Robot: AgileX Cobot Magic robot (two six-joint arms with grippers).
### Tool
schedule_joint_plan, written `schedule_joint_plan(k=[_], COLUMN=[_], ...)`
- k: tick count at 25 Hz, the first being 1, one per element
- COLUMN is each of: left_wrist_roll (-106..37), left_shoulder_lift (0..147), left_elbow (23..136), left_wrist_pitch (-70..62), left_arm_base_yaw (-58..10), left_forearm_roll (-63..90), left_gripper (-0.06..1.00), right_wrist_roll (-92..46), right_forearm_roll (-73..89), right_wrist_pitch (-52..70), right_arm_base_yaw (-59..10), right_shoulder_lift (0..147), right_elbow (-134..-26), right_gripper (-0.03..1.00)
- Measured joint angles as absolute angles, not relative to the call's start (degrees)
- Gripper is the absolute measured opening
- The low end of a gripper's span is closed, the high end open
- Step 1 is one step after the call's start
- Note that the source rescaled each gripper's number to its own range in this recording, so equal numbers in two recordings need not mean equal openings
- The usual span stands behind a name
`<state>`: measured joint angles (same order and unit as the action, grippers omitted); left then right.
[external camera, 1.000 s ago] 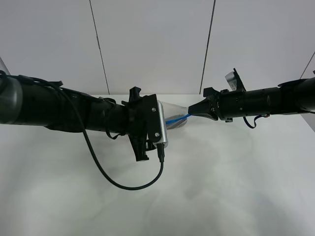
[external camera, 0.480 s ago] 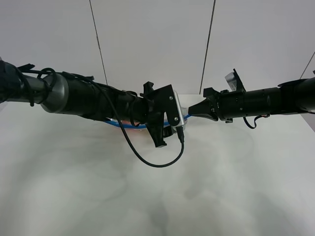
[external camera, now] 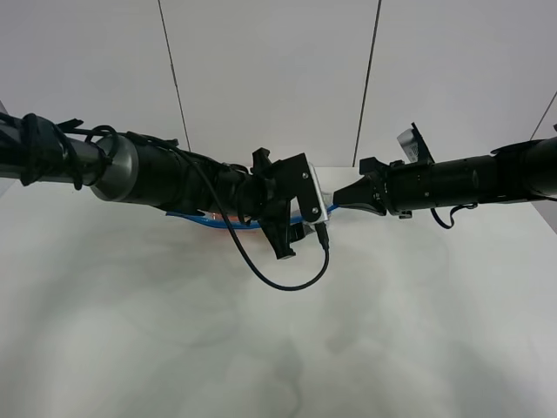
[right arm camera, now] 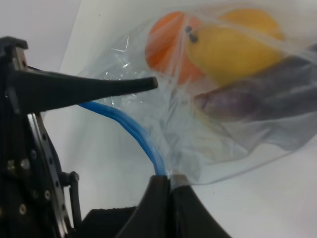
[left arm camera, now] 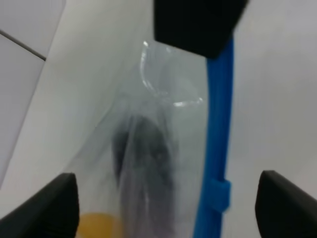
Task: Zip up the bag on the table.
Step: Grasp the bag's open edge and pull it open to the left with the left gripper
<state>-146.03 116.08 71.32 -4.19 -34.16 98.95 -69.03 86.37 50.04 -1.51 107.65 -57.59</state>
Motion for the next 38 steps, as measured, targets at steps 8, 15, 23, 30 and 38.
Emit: schedule_joint_plan(k=[8,15,23,30,38], left_wrist_roll=[-141.89,-142.06,-142.10,-142.22,-142.28], left_shoulder_lift=[116.08,116.08,116.08,116.08,116.08], left_elbow=[72.91,72.91,72.91,72.91,72.91], left_wrist_pitch=[-4.25,-4.05,-3.85,-3.85,-3.91], left_arm_base_yaw=[-34.16,-34.16,-34.16,-34.16,-34.16], left_forearm_roll=[98.95,98.95,98.95,98.95,98.95], left_gripper=[0.89,0.88,0.62,0.13,0.00], right_wrist_roll=[-69.03,-69.03,-68.85,-68.85,-68.59], right_forearm_roll=[86.32,86.32,86.37,86.73,86.86], right_wrist_pitch=[49.97,49.83,49.64,49.64,49.64], right_arm_base_yaw=[-1.51,-1.51,-1.51,-1.51,-1.51], right_shoulder_lift=[107.65,107.65,107.65,107.65,107.65], right_elbow=[-57.59,-57.59,-57.61,-57.84,-57.86], right_gripper=[0.00,0.00,0.00,0.00,0.00])
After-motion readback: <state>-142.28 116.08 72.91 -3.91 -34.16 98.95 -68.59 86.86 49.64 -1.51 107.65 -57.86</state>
